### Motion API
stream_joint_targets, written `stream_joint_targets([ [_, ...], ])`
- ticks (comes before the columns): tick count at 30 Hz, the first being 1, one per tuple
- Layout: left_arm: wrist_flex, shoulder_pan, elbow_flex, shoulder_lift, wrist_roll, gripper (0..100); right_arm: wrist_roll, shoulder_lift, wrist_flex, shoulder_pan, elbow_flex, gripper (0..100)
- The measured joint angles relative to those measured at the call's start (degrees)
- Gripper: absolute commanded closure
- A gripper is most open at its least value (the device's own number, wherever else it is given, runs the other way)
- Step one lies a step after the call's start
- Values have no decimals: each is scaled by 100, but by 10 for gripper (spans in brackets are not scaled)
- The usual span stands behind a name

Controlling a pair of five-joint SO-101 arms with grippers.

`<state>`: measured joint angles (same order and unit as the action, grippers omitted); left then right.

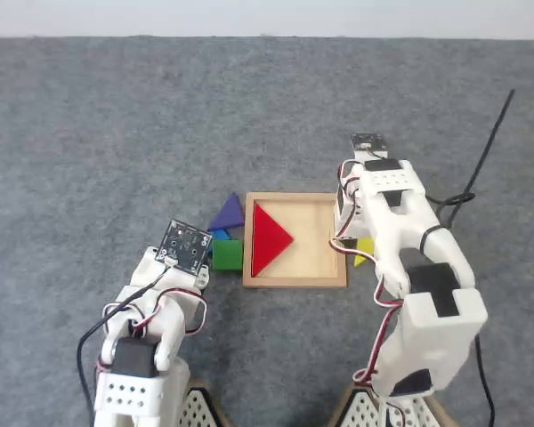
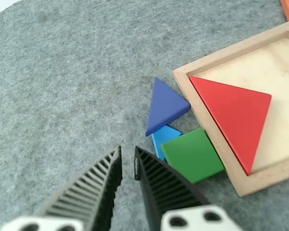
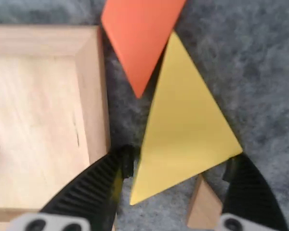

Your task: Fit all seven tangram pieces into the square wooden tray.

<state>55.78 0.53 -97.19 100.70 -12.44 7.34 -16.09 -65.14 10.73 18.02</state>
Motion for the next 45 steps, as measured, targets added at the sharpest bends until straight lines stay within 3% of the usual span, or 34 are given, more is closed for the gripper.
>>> stream_joint_targets([
  [12,0,0,0,0,0,949,26,-9,9,-185,-35,752],
  [19,0,0,0,0,0,949,-387,-9,-519,-352,-651,590],
  [28,0,0,0,0,0,949,-958,-53,-677,-466,-949,660],
  [41,0,0,0,0,0,949,-932,-738,-431,-149,-993,634],
  [45,0,0,0,0,0,949,-791,-765,-396,-149,-1002,687],
])
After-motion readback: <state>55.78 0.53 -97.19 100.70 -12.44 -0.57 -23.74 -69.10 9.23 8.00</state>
